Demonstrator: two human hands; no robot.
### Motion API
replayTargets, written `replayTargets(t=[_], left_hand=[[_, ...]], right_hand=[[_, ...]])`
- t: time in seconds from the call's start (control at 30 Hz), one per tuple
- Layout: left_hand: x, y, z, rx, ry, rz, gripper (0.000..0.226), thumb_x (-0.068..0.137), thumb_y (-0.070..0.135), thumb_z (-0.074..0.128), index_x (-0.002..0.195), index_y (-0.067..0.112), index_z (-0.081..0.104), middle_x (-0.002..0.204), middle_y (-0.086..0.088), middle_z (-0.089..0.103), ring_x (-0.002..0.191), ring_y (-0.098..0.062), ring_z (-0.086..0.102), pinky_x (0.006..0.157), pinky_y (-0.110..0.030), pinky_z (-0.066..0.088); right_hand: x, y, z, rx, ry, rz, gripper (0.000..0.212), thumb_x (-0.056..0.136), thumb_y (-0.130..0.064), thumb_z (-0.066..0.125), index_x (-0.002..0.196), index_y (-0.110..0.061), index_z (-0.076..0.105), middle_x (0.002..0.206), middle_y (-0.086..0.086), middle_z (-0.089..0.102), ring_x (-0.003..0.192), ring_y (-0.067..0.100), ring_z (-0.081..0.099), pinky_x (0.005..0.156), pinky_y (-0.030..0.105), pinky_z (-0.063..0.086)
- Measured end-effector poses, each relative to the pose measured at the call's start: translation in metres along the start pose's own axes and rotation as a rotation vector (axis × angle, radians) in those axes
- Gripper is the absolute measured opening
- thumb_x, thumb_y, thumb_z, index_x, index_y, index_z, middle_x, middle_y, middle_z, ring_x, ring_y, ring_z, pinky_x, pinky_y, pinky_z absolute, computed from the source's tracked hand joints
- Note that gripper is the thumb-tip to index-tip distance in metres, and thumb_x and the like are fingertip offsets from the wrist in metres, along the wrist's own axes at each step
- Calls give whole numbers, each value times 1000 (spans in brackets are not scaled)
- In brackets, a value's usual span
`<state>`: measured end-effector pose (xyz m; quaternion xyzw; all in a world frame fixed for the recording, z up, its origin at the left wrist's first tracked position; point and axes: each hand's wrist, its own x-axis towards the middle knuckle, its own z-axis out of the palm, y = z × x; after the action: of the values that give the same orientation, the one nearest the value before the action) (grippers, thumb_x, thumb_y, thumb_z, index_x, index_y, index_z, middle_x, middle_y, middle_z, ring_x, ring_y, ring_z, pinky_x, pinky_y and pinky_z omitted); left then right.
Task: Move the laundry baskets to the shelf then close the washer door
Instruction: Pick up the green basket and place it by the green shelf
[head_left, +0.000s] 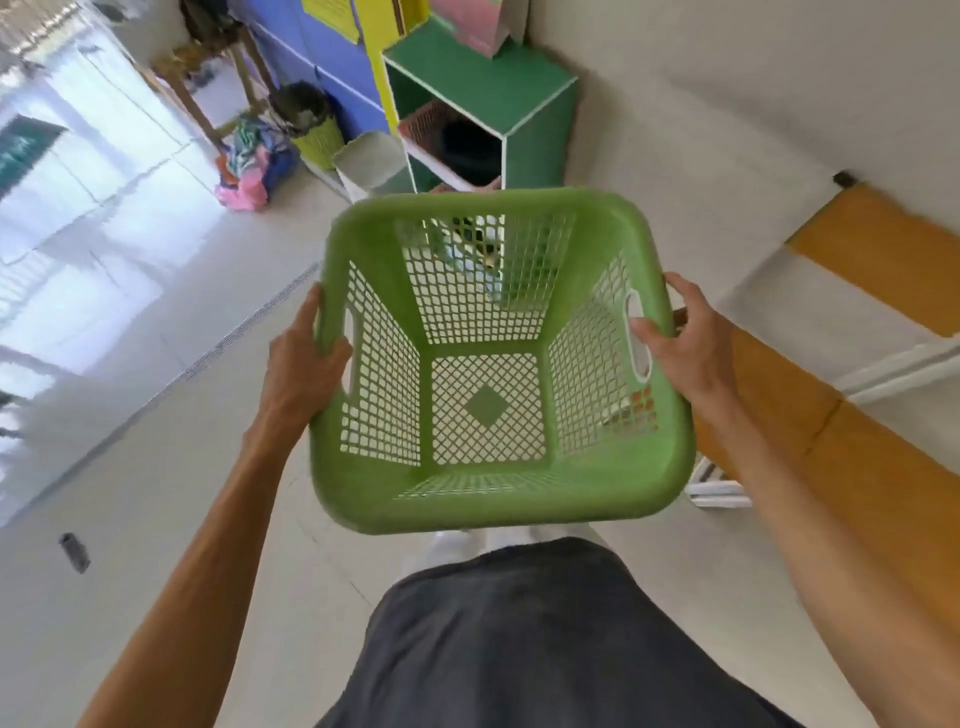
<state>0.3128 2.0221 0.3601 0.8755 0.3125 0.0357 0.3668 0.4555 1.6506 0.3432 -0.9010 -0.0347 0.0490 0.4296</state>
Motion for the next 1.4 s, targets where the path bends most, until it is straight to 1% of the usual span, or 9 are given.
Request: replayTargets(t=[0.17,0.27,0.37,0.53,0.83,1.03,1.2,1.27,1.4], left_hand=[[115,40,25,71,-176,151,74,90,17,61,153,36,28,126,-17,64,83,-27,67,85,-49,58],[171,75,58,124,-273,266,72,90,18,63,153,32,32,124,-19,64,89,-26,63,92,-43,54],[217,108,94,156,-405,378,75,91,15,64,155,24,26,132,-18,59,88,-20,59,86,-40,52],[296,128,158,230,-573,414,82,89,16,63,157,27,18,121,-16,64,85,-29,68,77,-51,60],[421,122,292,407,-761,427,86,88,16,65,156,25,13,126,-21,64,100,-36,67,76,-54,60],[482,82,418,445,-831,439,89,88,-1,63,157,15,9,109,-19,67,80,-31,68,66,-45,61],[523,41,512,443,-851,450,85,84,-12,51,153,19,13,82,-16,64,62,-37,68,48,-51,58],[537,29,540,437,-854,444,84,84,-12,49,153,21,14,81,-18,64,62,-39,68,46,-52,56],[555,11,580,423,-881,451,91,82,-15,51,154,23,11,83,-14,62,64,-37,68,46,-51,56]], right_hand=[[16,19,6,41,126,205,65,86,-31,71,144,-26,43,102,-7,65,72,-7,57,53,3,42],[25,41,5,85,145,323,69,86,-35,71,146,-33,37,108,-5,65,81,4,64,62,26,55],[41,63,8,94,191,439,72,85,-32,72,146,-35,33,111,-1,65,88,19,67,70,41,60],[92,86,23,120,162,609,74,88,-21,69,148,-32,28,95,-14,60,80,8,64,66,35,58],[207,158,86,88,127,841,73,91,-9,62,151,-24,23,111,0,60,70,7,60,51,24,49],[281,261,142,-34,34,940,73,87,1,61,147,-21,26,106,10,64,68,21,64,52,35,54],[324,344,182,-91,-24,1012,73,87,4,58,146,-22,24,96,8,61,64,22,60,50,34,55],[335,368,196,-103,-43,1021,71,86,6,59,143,-21,27,97,10,61,67,23,62,53,38,56],[352,406,215,-112,-17,1031,63,85,10,57,137,-15,32,94,10,58,65,20,58,47,30,45]])
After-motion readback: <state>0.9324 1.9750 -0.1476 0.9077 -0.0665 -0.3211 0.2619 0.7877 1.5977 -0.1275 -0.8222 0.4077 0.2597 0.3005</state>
